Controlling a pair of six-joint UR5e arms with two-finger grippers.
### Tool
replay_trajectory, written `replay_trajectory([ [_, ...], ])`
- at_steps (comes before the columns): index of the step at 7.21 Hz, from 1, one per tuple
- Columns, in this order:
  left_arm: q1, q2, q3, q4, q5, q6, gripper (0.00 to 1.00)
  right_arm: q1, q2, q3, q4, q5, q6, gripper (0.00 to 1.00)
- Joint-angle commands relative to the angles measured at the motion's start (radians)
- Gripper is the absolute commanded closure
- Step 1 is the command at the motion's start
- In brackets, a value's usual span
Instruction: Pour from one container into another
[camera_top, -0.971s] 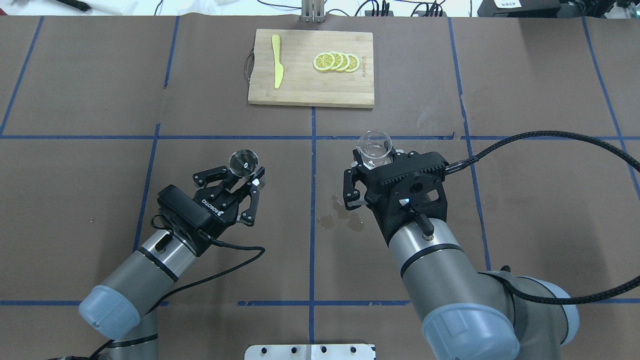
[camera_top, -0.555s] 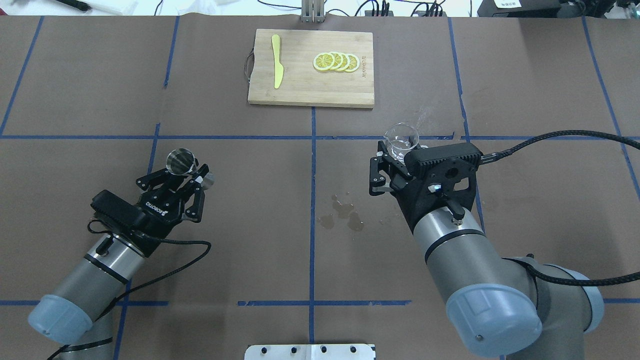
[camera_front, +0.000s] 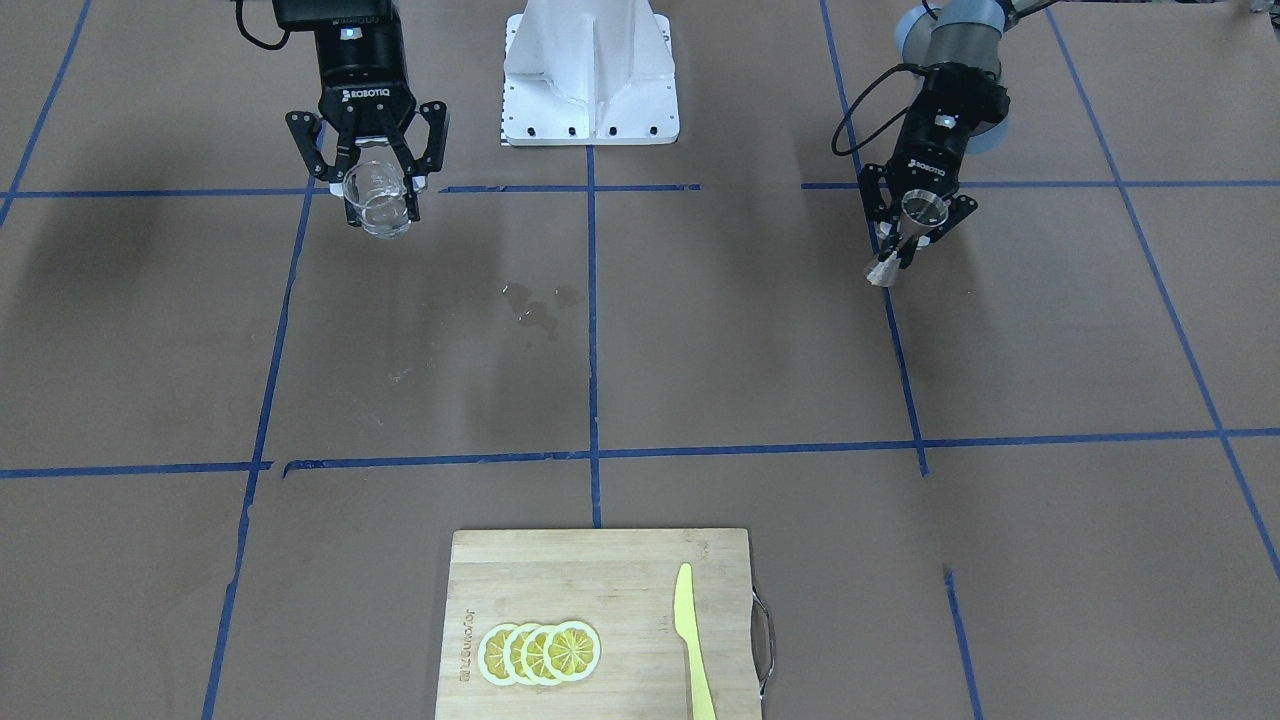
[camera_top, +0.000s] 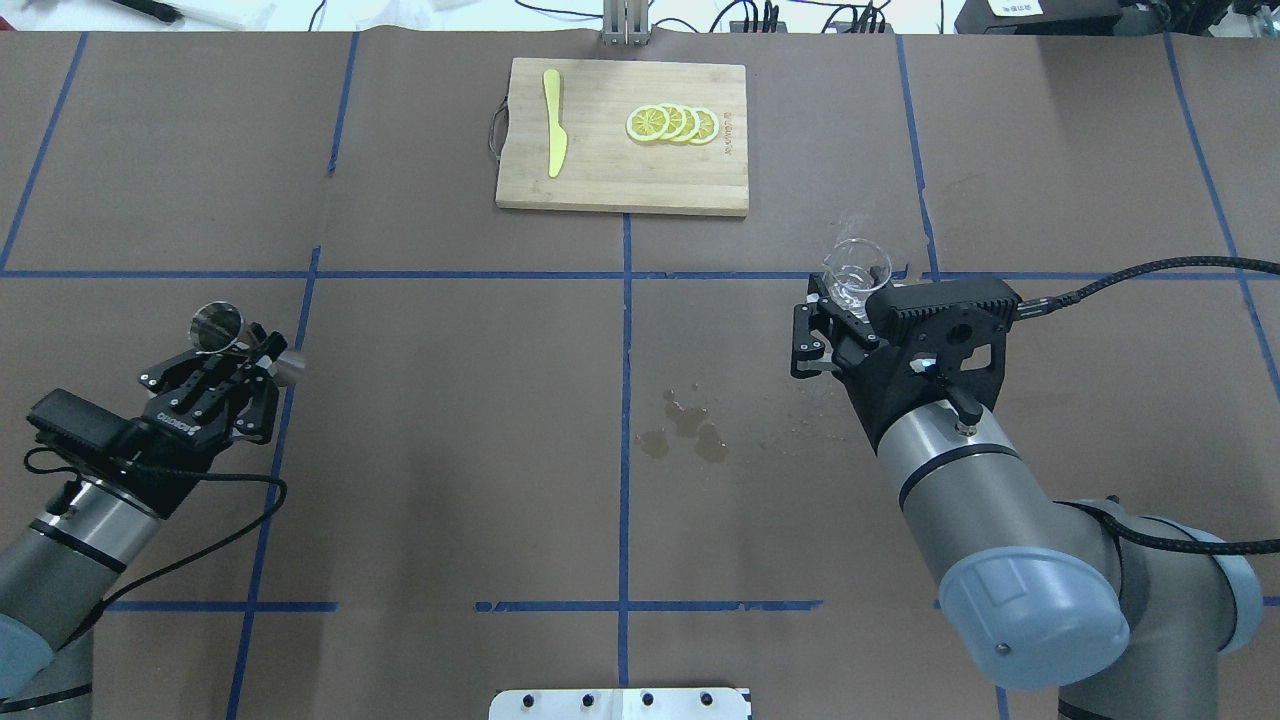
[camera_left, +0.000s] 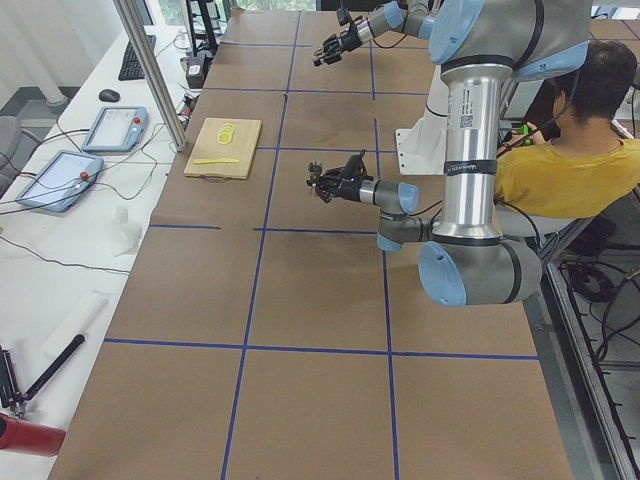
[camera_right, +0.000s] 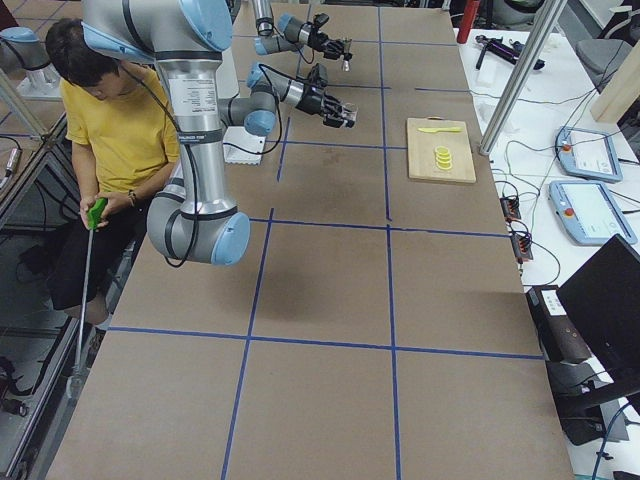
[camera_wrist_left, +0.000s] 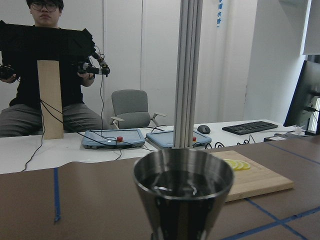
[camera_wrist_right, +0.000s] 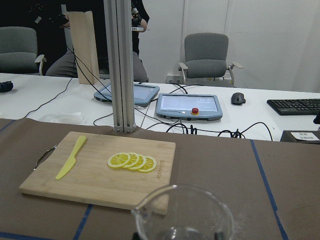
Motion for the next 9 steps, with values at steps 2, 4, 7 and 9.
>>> replay_trajectory([
  [2, -0.032, 0.146, 0.087, -0.004, 0.078, -0.213, 1.00, 0.004, -0.065, -0.003, 0.106, 0.001, 0.041, 1.00],
  [4, -0.032, 0.149, 0.192, -0.002, 0.113, -0.337, 1.00, 0.008, -0.098, -0.004, 0.132, 0.003, 0.039, 1.00],
  [7, -0.029, 0.169, 0.209, 0.022, 0.108, -0.378, 1.00, 0.008, -0.101, -0.006, 0.132, 0.003, 0.039, 1.00],
  [9, -0.024, 0.168, 0.212, 0.115, 0.067, -0.459, 1.00, 0.007, -0.101, -0.018, 0.130, 0.003, 0.039, 1.00],
])
